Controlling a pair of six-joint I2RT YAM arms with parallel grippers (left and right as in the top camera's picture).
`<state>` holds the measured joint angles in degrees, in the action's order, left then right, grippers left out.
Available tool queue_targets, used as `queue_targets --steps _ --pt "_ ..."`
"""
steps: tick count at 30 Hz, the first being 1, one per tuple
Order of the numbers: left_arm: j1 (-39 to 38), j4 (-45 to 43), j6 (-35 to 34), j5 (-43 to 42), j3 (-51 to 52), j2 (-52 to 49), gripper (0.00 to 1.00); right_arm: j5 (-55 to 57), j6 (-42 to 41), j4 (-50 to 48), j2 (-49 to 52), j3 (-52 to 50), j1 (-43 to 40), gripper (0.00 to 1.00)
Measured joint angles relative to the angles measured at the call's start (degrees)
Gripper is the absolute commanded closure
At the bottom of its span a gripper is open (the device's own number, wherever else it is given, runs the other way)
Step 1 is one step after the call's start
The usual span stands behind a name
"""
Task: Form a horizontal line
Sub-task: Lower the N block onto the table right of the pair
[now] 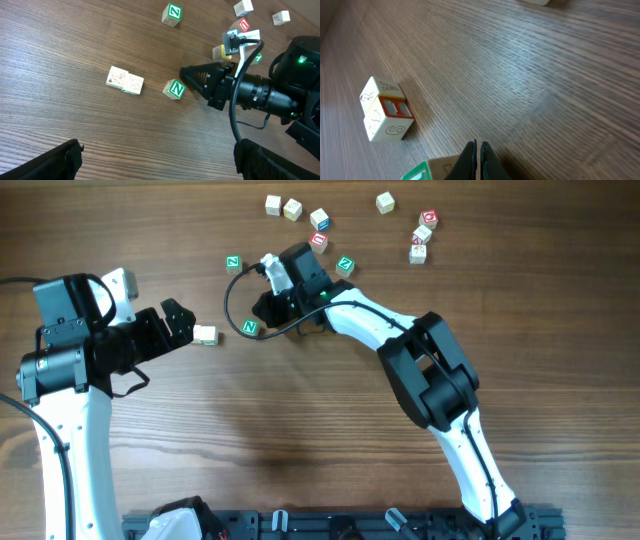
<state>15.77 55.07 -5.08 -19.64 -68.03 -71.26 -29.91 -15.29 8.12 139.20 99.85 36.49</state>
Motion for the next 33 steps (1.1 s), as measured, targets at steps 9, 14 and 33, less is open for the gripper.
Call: queue_targets --steps 9,14,33 --pt "0.0 0.0 0.0 0.0 0.0 0.0 0.0 -1.6 0.0 0.1 0.0 0.0 0.8 0.94" --pt "0.0 0.0 0.0 0.0 0.0 0.0 0.0 -3.8 0.3 -0.5 0.0 0.0 0.8 0.94" --pt "0.0 0.0 0.0 0.0 0.0 0.0 0.0 -8.4 4.6 0.0 0.0 0.2 0.2 0.96"
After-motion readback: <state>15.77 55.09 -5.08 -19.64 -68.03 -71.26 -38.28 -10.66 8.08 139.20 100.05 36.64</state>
